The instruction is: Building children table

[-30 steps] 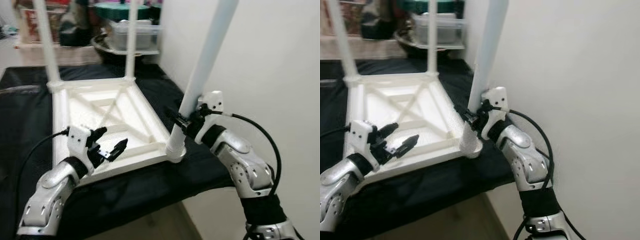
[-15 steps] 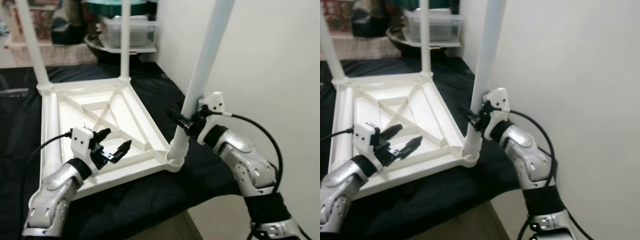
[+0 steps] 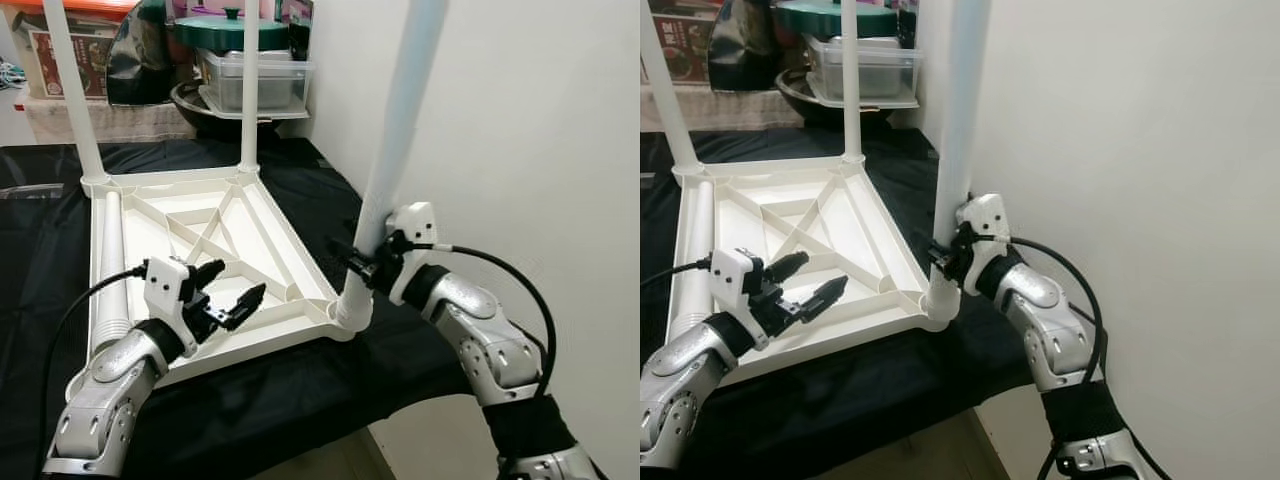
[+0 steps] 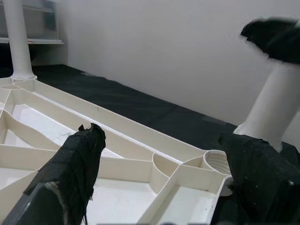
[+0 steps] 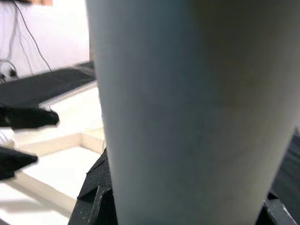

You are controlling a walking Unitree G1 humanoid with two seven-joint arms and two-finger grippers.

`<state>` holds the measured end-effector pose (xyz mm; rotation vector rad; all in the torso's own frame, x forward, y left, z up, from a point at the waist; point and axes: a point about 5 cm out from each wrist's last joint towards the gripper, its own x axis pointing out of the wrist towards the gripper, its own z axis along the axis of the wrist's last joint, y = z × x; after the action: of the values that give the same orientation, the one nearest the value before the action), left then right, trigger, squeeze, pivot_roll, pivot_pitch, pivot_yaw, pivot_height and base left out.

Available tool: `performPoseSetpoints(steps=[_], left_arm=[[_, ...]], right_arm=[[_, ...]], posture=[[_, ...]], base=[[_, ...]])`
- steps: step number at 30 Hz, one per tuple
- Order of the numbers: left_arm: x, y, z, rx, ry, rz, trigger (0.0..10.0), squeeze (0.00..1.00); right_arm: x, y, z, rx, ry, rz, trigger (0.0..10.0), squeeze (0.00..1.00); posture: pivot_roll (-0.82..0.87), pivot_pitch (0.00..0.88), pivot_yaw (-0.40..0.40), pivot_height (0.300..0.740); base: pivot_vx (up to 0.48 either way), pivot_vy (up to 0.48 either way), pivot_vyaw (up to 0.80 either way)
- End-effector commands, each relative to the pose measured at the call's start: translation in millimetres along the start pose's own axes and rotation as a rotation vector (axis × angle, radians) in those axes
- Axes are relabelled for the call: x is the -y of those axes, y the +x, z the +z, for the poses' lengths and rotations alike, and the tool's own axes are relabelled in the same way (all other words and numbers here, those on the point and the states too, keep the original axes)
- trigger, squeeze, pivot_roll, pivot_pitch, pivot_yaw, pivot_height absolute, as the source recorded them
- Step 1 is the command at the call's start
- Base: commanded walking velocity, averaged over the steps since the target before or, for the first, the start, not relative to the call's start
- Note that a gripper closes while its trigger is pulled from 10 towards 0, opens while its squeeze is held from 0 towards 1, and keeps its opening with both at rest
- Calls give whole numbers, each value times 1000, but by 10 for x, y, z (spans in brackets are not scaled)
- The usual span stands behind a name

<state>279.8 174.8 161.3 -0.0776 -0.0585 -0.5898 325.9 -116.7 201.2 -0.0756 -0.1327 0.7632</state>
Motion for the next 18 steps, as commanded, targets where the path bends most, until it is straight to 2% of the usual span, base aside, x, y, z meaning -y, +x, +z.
performPoseSetpoints(steps=[1, 6, 10, 16, 18], left_arm=[[28, 10, -5, 8, -3, -10, 10000, 0], [29, 3, -6, 7, -2, -9, 10000, 0], [30, -4, -6, 7, -1, -7, 10000, 0], [30, 0, -6, 8, -2, -8, 10000, 0], [33, 1, -3, 8, -4, -10, 10000, 0]], right_arm=[[-44, 43, -84, -17, -33, 25, 10000, 0], [-69, 105, -143, -25, -43, 33, 10000, 0], [-11, 157, -184, -27, -42, 2, 10000, 0], [45, 169, -161, -8, -40, -28, 10000, 0], [68, 161, -157, 4, -41, -36, 10000, 0]], posture=[[100, 0, -162, 740], [109, 0, -167, 740], [114, 0, -168, 740], [114, 0, -167, 740], [113, 0, -166, 740]], base=[[0, 0, 0], [0, 0, 0], [0, 0, 0], [0, 0, 671], [0, 0, 0]])
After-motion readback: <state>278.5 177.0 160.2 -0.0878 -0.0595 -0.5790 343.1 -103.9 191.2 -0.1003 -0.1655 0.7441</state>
